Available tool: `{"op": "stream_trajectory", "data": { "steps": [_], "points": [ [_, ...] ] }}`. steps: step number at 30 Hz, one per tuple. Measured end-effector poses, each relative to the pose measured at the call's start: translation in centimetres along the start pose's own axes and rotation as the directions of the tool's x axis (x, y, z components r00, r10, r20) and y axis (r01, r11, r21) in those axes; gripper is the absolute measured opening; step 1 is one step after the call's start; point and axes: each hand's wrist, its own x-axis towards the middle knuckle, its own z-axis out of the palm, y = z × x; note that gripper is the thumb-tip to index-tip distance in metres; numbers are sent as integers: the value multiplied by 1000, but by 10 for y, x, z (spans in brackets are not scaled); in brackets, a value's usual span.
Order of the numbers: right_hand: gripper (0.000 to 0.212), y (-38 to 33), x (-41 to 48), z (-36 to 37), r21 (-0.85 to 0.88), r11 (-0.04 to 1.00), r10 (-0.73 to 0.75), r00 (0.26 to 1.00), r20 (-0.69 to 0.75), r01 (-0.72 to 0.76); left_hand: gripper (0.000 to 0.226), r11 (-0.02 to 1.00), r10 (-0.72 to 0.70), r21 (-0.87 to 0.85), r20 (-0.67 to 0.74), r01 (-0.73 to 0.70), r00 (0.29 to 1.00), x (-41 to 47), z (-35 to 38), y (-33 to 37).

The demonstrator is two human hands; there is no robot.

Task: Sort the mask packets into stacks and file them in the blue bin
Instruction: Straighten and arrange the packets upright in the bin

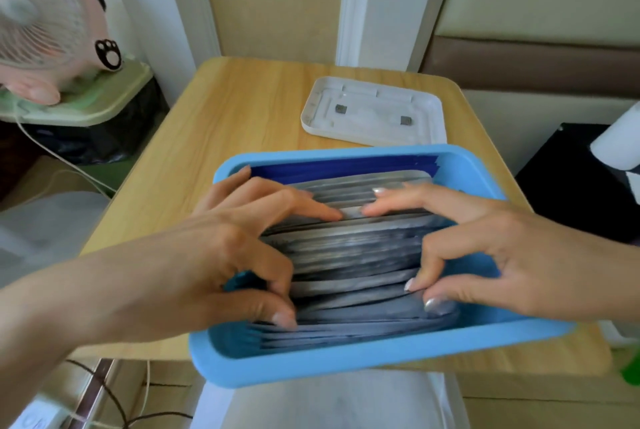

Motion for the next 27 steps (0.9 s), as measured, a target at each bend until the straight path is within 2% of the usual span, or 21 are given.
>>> {"op": "stream_trajectory", "data": {
  "steps": [2,4,5,6,8,9,11,13,15,17,19,21,22,23,25,26,27],
  "points": [
    [22,-6,1,-2,77,995,66,997,-39,-63,25,992,70,-101,3,-70,998,2,-9,6],
    [45,-11,3,0,123,987,116,986,-118,-101,39,970,50,-235,-61,-63,997,5,-10,23],
    [52,-12,3,4,63,991,125,981,-148,-117,50,980,19,-195,-110,-41,994,9,-4,34],
    [58,-10,5,7,-61,989,123,979,-162,-134,59,997,3,-77,-146,-15,989,12,6,42],
    [65,-6,7,13,-307,928,182,976,-119,-211,71,971,-47,231,-67,62,997,19,23,53],
    [66,-5,7,14,-375,891,249,966,-69,-256,76,943,-103,318,16,93,995,23,27,55],
    [71,-6,7,9,-418,867,306,952,14,-272,81,933,-145,344,87,107,986,29,32,52],
    [72,-6,7,6,-422,870,296,955,32,-256,82,940,-196,319,207,123,959,31,27,53],
    [71,-7,6,7,-427,864,301,953,14,-267,85,936,-244,305,193,178,951,37,23,54],
    [70,-9,6,10,-444,857,287,958,-11,-262,89,913,-296,328,119,244,948,42,23,50],
    [73,-9,6,13,-440,864,257,966,-27,-243,92,885,-295,395,69,246,953,44,26,43],
    [71,-8,5,8,-402,879,223,966,-129,-257,94,887,-278,405,82,223,957,46,28,38],
    [62,-11,8,1,-315,910,197,949,-246,-270,94,896,-257,397,93,201,962,46,28,36],
    [45,-13,14,-11,-170,949,179,899,-399,-265,93,903,-238,391,110,178,965,48,26,35],
    [18,14,29,-40,58,977,187,692,-697,-205,90,912,-204,388,153,131,967,54,23,28],
    [13,41,38,-54,100,969,218,596,-773,-224,89,918,-186,381,170,110,968,58,21,24],
    [15,65,45,-64,132,943,291,566,-771,-306,88,924,-172,372,187,93,967,61,19,20]
  ]
}}
